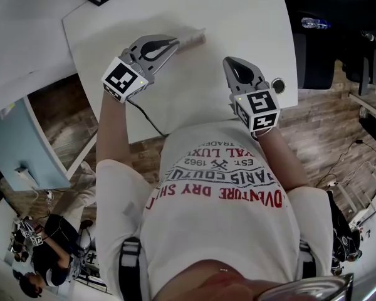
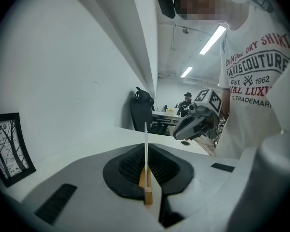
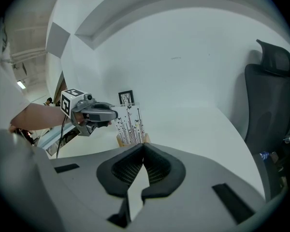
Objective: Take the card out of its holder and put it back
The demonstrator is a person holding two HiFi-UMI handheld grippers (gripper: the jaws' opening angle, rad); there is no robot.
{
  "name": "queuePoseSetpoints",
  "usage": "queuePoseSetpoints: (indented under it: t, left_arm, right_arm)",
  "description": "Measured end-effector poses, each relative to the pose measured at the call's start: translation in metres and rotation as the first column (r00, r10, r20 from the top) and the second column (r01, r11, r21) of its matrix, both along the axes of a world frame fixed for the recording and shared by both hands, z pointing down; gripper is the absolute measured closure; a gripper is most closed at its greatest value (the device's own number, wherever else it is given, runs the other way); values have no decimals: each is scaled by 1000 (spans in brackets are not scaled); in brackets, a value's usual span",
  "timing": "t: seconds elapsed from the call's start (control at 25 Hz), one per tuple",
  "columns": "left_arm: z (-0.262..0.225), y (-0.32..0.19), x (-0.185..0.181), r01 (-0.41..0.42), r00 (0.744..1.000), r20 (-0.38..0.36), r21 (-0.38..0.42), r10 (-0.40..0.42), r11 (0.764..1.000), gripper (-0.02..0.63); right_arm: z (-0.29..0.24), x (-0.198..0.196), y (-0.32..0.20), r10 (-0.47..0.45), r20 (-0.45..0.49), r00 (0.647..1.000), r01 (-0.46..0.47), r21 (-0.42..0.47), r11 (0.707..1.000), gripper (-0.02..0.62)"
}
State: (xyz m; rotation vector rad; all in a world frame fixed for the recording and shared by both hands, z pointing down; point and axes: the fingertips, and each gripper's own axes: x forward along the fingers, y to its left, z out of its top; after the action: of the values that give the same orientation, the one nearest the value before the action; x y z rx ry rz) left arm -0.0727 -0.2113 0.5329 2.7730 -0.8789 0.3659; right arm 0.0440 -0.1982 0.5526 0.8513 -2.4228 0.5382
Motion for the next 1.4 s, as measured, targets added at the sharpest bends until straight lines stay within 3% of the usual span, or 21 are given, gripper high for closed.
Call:
queuePoseSetpoints:
  t: [0.16, 0.48, 0.84, 0.88, 0.96, 1.04, 1.16, 1.32, 1.4]
  left_arm:
    - [13, -2, 0, -30, 999, 44, -31, 31, 999, 569]
    - [21, -1, -1, -36, 998, 45, -40, 38, 999, 569]
    - [19, -7, -2, 21, 999, 41, -41, -20, 999, 566]
    - [16, -7, -1, 23, 999, 27, -35, -22, 999, 540]
    - [7, -7, 0, 38, 999, -12, -18, -38, 999, 429]
    - [-3, -6, -2, 85, 996, -30, 10, -85, 996, 396]
    - [-22, -9, -14, 222, 974, -51, 80, -219, 972, 394]
    - [-47, -3, -28, 364, 931, -77, 152, -356, 919, 407]
    - [-58, 6, -34, 442, 897, -96, 170, -432, 881, 447]
  right_arm:
    - [4, 2, 0, 5, -8, 1000, -5, -4, 1000, 574]
    - [11, 5, -3, 16, -22, 1000, -16, -14, 1000, 574]
    - [7, 1, -6, 7, -10, 1000, -7, -10, 1000, 574]
    - [6, 0, -7, 7, -8, 1000, -7, -6, 1000, 574]
    - [3, -2, -8, 5, -3, 1000, -5, 1, 1000, 574]
    - [-1, -1, -5, 0, 3, 1000, 0, 7, 1000, 574]
    - [-9, -1, -3, -10, 16, 1000, 10, 17, 1000, 574]
    - [-18, -5, -6, -24, 37, 999, 22, 42, 999, 575]
    - [-24, -8, -6, -30, 52, 998, 27, 57, 998, 574]
